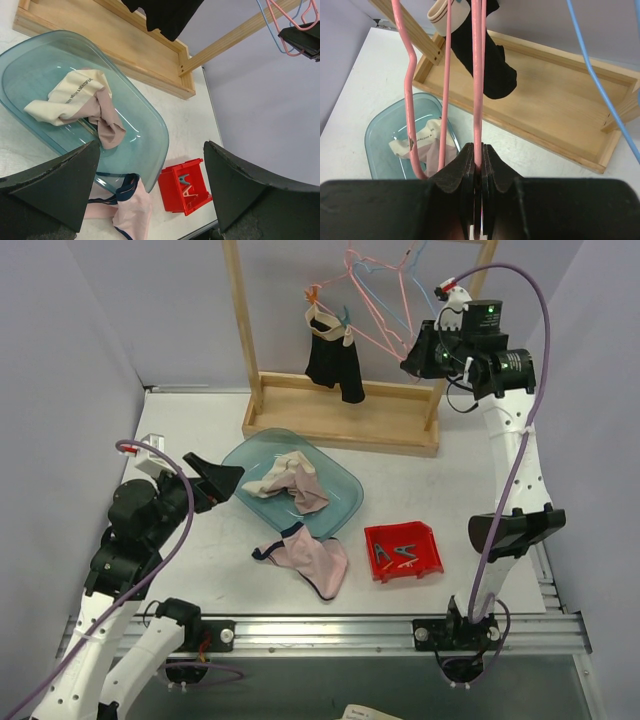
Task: Remove the underwear clipped to the hanger
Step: Place the hanger at the clothesline, then pick up the underwear from the center of the board.
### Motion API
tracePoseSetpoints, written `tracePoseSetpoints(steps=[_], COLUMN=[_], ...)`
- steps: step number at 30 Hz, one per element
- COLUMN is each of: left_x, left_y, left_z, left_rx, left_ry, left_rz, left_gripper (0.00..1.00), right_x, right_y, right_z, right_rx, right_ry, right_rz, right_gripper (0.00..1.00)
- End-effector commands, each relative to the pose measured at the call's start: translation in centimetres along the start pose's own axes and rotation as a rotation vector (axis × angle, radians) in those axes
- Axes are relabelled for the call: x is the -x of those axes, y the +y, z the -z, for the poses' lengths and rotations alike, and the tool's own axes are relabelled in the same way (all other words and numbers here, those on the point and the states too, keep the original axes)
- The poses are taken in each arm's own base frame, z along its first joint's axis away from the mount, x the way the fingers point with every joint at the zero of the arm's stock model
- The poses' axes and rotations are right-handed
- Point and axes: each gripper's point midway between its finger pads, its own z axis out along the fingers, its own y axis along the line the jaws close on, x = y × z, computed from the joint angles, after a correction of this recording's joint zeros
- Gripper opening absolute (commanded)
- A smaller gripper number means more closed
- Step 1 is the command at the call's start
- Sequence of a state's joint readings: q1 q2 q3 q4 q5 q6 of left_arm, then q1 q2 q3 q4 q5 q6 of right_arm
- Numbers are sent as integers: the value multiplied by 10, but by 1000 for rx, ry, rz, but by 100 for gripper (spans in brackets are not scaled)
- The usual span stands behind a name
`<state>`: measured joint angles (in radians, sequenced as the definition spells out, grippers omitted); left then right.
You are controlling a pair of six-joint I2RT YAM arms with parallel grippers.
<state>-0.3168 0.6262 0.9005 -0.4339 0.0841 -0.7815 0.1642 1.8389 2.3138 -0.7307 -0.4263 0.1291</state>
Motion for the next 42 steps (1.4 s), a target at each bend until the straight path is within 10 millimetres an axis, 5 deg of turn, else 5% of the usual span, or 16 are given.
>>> tracePoseSetpoints(steps=[1,15,16,19,22,25,26,28,29,31,32,34,36,38,39,42], left_x=[19,18,18,20,20,20,19,19,17,16,15,12,11,11,10,11], left_y=[-18,-17,-17,-19,-19,-19,-19,-19,-18,-18,-17,-14,-12,-11,-10,-9], left_z=[6,5,5,9,12,14,14,14,14,15,15,16,16,17,18,23], left_rx=[-49,-47,-47,-52,-50,-52,-56,-57,-55,-59,-56,-51,-44,-42,-36,-24], left_ry=[-48,-48,-46,-54,-58,-58,-57,-54,-52,-47,-46,-42,-39,-39,-35,-39], left_rz=[-10,-10,-9,-12,-12,-11,-11,-9,-8,-8,-8,-8,-9,-10,-13,-24], left_gripper=[94,94,94,94,94,94,94,94,94,94,94,94,94,94,94,94], right_x=[11,-6,-5,4,7,-12,-10,-39,-43,-85,-104,-161,-207,-273,-306,-361], right_y=[-5,-16,-16,-15,-13,-11,-3,-3,14,24,56,82,153,177,227,269], right_z=[-1,-10,-8,14,46,73,96,95,113,101,104,79,69,46,59,57], right_rx=[-28,-89,-98,-152,-195,-226,-224,-216,-178,-150,-73,-10,137,94,209,199], right_ry=[-21,36,28,-31,-109,-133,-179,-154,-191,-133,-119,-42,9,90,112,141], right_rz=[-6,-17,-21,-28,-42,-66,-74,-87,-83,-76,-42,-47,-3,82,165,283], right_gripper=[0,0,6,54,85,100,100,100,100,100,100,100,100,100,100,100])
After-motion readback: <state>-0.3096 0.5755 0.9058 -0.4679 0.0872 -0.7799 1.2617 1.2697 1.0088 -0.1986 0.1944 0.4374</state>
